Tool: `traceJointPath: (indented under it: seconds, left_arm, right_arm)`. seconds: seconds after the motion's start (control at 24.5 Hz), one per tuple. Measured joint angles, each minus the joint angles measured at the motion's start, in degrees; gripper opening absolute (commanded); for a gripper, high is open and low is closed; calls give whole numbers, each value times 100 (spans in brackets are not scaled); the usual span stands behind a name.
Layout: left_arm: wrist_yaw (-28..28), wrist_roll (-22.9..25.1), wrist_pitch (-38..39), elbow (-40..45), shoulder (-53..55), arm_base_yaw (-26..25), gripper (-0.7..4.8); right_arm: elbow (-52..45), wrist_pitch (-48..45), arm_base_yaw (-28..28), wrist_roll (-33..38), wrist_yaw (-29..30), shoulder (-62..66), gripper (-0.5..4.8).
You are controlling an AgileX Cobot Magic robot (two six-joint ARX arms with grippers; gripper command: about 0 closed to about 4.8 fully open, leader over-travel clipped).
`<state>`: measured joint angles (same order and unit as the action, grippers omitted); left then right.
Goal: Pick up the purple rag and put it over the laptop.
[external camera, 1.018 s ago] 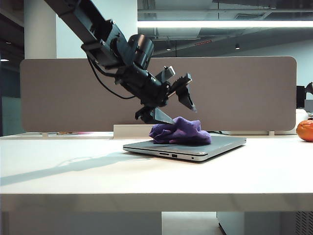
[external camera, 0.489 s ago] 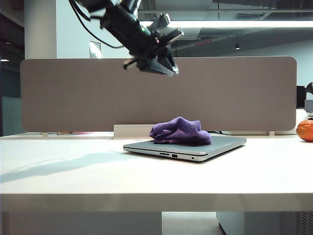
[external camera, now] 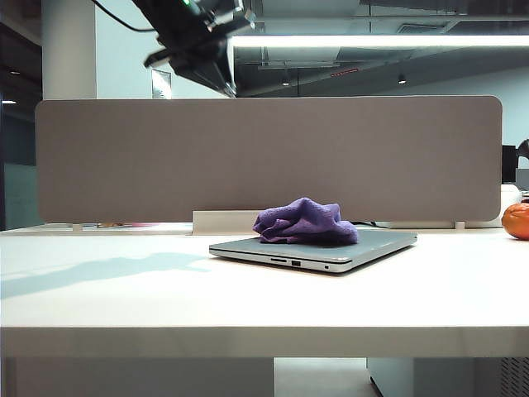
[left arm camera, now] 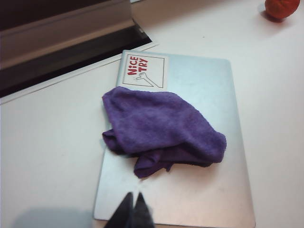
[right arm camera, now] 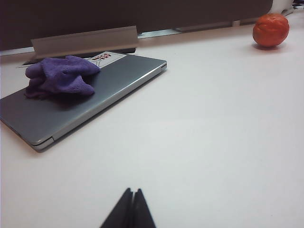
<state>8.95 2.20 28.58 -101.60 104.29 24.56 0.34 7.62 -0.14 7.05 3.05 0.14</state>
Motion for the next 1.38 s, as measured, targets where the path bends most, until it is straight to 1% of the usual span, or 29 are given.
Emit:
traceJointPath:
  seconds: [0.08, 0.29, 0.37, 0.53, 0.57, 0.61, 0.65, 0.77, 0.94, 1.02, 1.06, 1.1, 1.18, 1.3, 1.38]
  left_arm:
    - [0, 125, 216, 0, -186, -103, -6]
    - [-2, 229, 468, 17, -452, -269, -6]
    - [-15, 308, 474, 240, -743, -356, -6]
    - [-15, 352, -59, 1268, -1593, -496, -6]
    - [-22, 339, -343, 1731, -1923, -551, -6]
    - [-35, 337, -474, 1982, -2103, -568, -6]
    - [-63, 332, -638, 2430, -2450, -584, -6]
    - [-92, 328, -1025, 3195, -3095, -551, -6]
    - [-151, -26, -1434, 4360, -3947, -566, -6]
    - [-149, -61, -1456, 4715, -4253, -564, -6]
    - [-149, -149, -1471, 5060, -4542, -562, -6]
    - [-149, -221, -1462, 5187, -4640, -562, -6]
    - [-153, -422, -1572, 5724, -5062, -566, -6]
    - [-149, -479, -1578, 6043, -5434, -560, -6]
    - [-153, -597, -1617, 6214, -5663, -566, -6]
  right_arm:
    - [0, 0, 0, -72, -9, 0, 22]
    - [0, 0, 0, -109, -9, 0, 22]
    - [0, 2, 0, -111, -13, 0, 22]
    - [0, 39, 0, -111, -13, 0, 22]
    - [0, 48, -2, -109, -15, 0, 22]
    - [0, 48, -2, -111, -15, 0, 22]
    - [0, 48, -2, -111, -15, 0, 22]
    - [0, 48, -2, -109, -17, 0, 22]
    - [0, 48, -2, -109, -22, 0, 22]
    - [0, 48, -2, -109, -24, 0, 22]
    - [0, 48, -2, -109, -24, 0, 22]
    - [0, 48, -2, -111, -24, 0, 22]
    - [0, 48, 0, -111, -24, 0, 22]
    - [0, 48, 0, -111, -24, 0, 22]
    - [0, 48, 0, -111, -24, 0, 22]
